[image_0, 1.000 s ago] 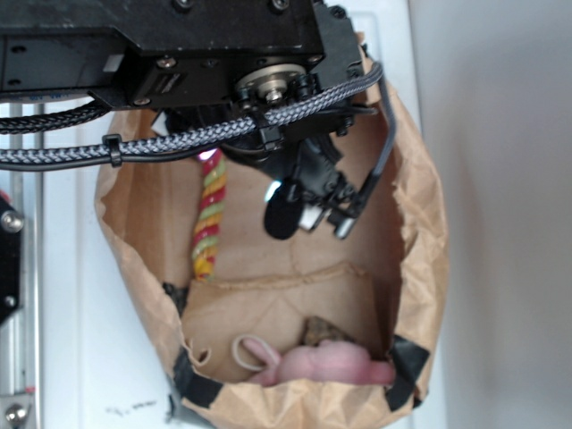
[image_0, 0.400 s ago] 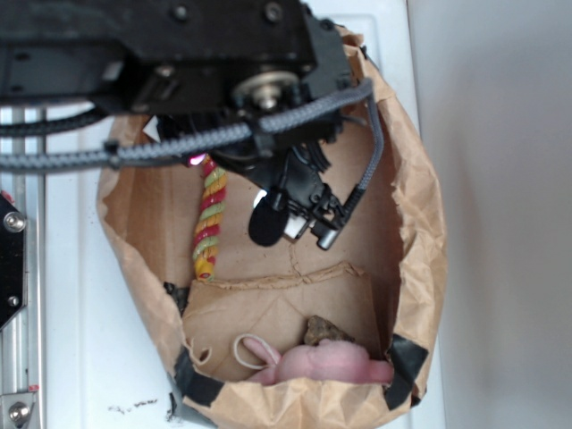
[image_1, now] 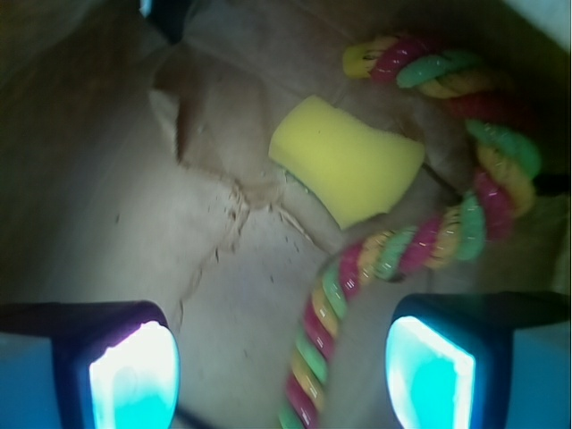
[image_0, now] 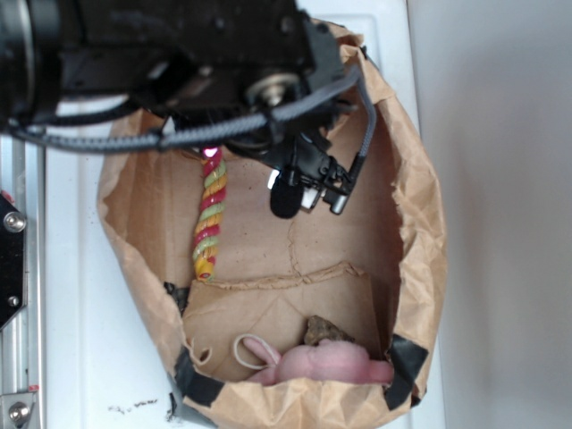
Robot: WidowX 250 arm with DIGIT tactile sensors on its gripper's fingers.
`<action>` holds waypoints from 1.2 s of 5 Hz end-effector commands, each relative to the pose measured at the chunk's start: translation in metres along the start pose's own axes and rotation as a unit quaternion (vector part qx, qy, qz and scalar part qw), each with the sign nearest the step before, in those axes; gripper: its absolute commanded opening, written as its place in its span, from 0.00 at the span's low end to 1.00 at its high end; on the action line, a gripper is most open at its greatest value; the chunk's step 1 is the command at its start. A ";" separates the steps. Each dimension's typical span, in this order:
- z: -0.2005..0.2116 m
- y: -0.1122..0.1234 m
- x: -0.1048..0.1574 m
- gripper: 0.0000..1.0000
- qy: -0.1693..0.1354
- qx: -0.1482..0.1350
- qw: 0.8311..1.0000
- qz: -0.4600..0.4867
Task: Grab the multicolored rope.
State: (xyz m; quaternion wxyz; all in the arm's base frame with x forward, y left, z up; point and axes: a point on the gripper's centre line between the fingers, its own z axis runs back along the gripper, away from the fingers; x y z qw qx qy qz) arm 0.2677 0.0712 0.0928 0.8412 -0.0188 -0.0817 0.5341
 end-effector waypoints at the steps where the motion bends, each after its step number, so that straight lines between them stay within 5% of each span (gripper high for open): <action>1: -0.004 0.017 0.014 1.00 -0.045 -0.027 0.994 0.093; 4: -0.008 0.056 0.025 1.00 -0.027 0.022 0.991 0.126; 6: -0.021 0.063 0.029 1.00 -0.047 0.050 0.990 0.120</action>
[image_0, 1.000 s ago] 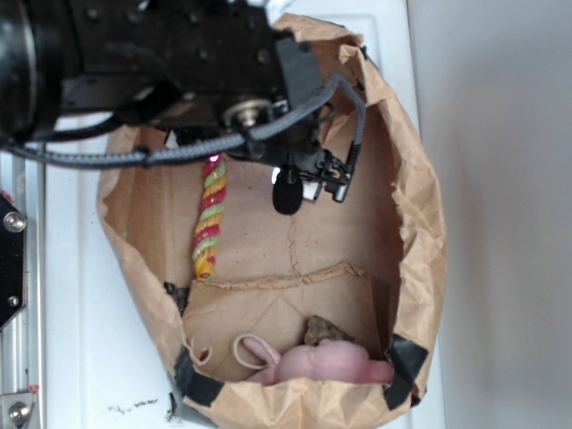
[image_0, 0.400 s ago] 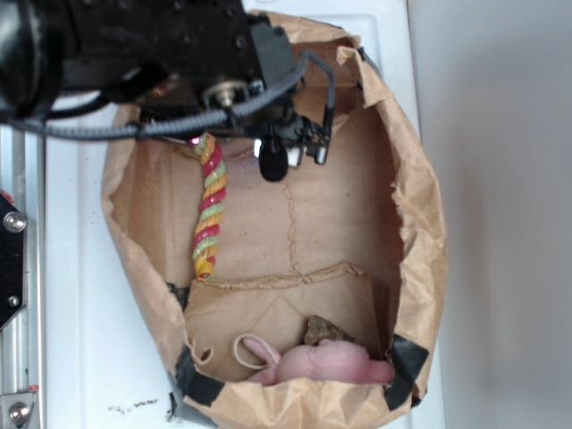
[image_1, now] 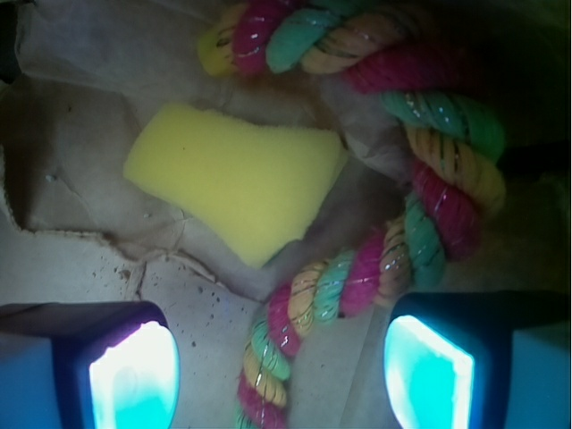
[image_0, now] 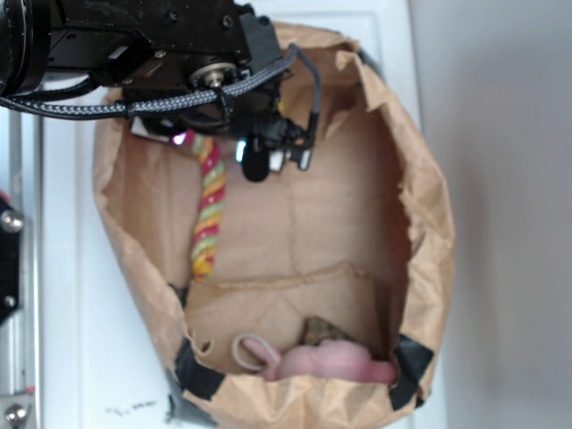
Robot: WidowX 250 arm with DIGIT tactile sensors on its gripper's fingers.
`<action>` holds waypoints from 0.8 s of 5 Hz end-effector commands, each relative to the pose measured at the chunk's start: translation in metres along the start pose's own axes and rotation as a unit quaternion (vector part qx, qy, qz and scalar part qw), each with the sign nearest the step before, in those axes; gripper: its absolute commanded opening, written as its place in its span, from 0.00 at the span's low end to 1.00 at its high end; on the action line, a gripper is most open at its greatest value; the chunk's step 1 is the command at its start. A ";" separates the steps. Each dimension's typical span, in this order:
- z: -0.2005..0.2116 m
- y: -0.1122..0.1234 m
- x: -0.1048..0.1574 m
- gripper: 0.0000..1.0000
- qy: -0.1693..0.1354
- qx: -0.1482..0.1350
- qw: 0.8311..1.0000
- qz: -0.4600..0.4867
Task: Grab the multicolored rope.
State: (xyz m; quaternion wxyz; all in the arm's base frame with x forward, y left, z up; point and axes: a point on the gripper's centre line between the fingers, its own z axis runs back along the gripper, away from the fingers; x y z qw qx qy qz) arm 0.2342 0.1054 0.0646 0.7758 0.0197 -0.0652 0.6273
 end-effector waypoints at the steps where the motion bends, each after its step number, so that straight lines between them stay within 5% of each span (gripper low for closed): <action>1: -0.001 0.013 0.009 1.00 -0.042 0.008 0.999 -0.013; 3: 0.001 0.023 0.016 1.00 -0.053 0.031 0.998 0.005; 4: -0.002 0.022 0.010 1.00 -0.051 0.096 0.994 -0.014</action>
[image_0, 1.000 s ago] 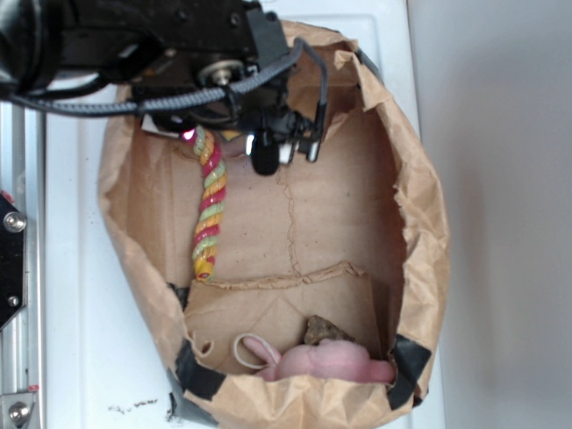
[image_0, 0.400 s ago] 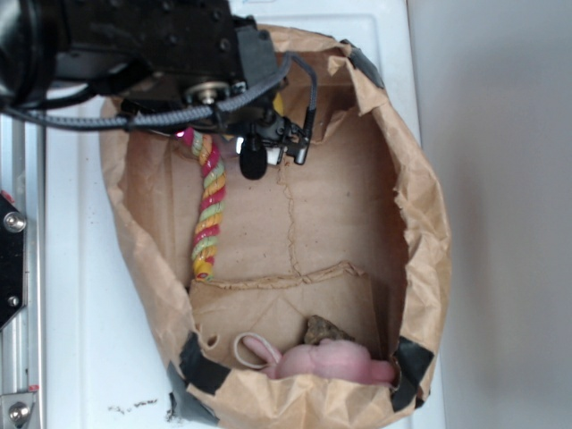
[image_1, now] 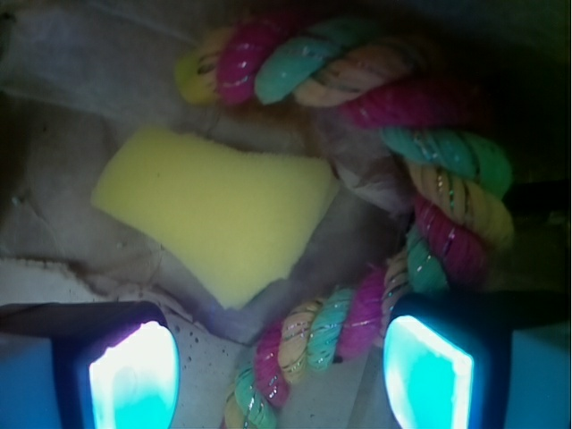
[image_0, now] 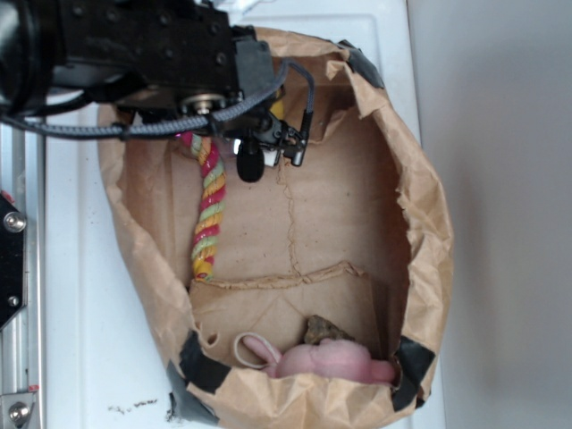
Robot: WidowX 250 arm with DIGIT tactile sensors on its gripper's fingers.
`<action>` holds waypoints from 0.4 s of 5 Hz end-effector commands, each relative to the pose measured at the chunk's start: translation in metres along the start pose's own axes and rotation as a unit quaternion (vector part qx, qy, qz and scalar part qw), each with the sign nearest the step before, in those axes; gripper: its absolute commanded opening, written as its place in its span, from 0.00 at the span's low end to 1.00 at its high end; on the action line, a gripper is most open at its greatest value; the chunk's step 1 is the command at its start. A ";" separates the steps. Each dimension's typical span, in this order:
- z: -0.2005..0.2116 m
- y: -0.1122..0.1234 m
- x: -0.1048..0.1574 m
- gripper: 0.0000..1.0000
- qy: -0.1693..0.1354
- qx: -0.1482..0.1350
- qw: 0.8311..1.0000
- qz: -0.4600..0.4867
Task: Grab the multicolored rope.
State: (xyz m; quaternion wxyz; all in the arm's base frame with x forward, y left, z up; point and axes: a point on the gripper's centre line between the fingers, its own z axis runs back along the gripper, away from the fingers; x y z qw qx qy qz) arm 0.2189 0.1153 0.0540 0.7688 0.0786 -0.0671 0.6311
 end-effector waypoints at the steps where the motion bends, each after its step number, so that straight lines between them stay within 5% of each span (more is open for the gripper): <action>1: 0.008 0.002 0.002 1.00 -0.006 0.084 0.996 -0.026; 2: 0.010 0.002 -0.003 1.00 0.014 0.105 0.994 -0.002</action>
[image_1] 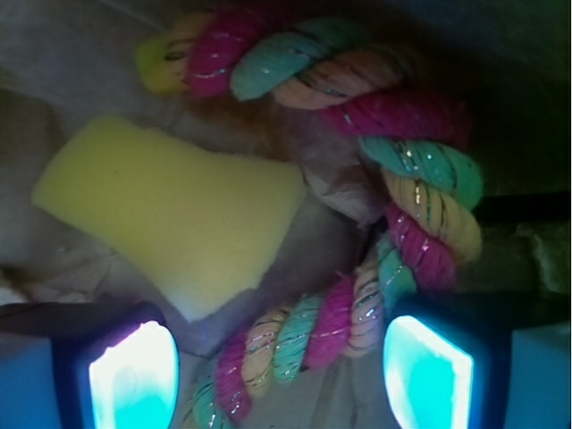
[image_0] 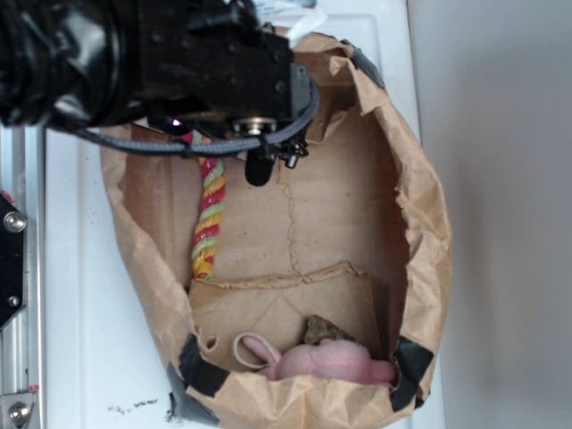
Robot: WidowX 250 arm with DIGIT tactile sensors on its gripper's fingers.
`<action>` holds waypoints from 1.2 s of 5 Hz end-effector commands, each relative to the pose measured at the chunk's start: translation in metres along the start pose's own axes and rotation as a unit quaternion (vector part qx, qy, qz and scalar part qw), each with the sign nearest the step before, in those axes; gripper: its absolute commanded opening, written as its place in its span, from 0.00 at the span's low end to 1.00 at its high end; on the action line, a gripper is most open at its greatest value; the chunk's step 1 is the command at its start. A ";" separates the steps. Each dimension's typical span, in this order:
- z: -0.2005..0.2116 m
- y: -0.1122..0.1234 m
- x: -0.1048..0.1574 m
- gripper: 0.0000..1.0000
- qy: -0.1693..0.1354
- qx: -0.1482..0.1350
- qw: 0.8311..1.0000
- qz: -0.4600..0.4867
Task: Grab the multicolored rope.
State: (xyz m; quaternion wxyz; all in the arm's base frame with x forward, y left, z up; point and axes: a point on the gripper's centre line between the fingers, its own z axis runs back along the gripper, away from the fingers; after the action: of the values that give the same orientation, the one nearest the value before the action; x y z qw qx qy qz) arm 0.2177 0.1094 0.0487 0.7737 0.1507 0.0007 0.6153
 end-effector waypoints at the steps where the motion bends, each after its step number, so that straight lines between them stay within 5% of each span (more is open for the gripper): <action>1: 0.023 0.009 -0.001 1.00 0.036 0.003 0.999 0.036; 4: 0.041 0.011 -0.016 1.00 0.101 0.007 0.994 0.042; 6: 0.033 0.002 -0.006 1.00 0.092 -0.044 0.991 0.083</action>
State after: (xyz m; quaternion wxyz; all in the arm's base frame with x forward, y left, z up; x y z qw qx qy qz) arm 0.2249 0.0860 0.0636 0.7260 0.0703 0.0556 0.6818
